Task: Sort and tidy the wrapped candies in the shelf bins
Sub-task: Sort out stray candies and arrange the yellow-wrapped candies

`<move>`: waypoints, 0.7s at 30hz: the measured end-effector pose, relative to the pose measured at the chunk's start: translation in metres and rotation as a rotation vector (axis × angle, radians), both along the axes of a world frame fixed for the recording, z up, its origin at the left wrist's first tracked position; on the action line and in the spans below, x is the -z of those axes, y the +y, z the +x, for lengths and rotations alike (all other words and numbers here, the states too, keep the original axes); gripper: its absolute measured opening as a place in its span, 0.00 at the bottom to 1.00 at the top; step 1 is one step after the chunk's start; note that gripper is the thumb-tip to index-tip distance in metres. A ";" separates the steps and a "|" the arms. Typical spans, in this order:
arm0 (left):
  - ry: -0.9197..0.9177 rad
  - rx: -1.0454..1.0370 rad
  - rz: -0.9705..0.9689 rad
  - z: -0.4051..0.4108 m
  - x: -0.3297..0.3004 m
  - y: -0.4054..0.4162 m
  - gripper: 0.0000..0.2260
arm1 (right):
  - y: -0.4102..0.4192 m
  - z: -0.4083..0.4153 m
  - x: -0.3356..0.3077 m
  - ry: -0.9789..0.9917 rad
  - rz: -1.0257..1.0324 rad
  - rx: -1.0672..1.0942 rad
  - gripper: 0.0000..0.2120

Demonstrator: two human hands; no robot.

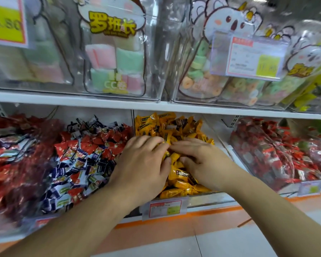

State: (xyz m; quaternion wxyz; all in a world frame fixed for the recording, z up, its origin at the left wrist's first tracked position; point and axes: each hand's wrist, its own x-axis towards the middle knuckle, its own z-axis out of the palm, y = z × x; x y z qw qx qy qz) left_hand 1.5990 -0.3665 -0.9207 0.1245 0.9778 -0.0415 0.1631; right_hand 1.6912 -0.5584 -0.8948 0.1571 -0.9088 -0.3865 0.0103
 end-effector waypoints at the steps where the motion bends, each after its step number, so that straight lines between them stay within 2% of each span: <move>1: -0.001 -0.001 0.001 0.000 0.000 0.000 0.24 | -0.002 -0.002 -0.002 0.033 0.062 0.035 0.20; 5: -0.009 0.000 0.014 0.000 0.000 -0.001 0.23 | -0.008 -0.008 -0.010 0.058 0.214 0.182 0.16; 8: -0.006 -0.004 0.039 0.001 0.001 -0.002 0.22 | 0.000 -0.003 -0.012 -0.070 0.286 0.289 0.12; 14: 0.001 -0.016 0.057 0.001 0.004 -0.003 0.22 | 0.042 0.045 -0.002 -0.281 0.244 0.316 0.08; 21: -0.021 -0.015 0.049 0.001 0.005 -0.002 0.22 | 0.064 0.079 0.014 -0.189 0.108 0.387 0.10</move>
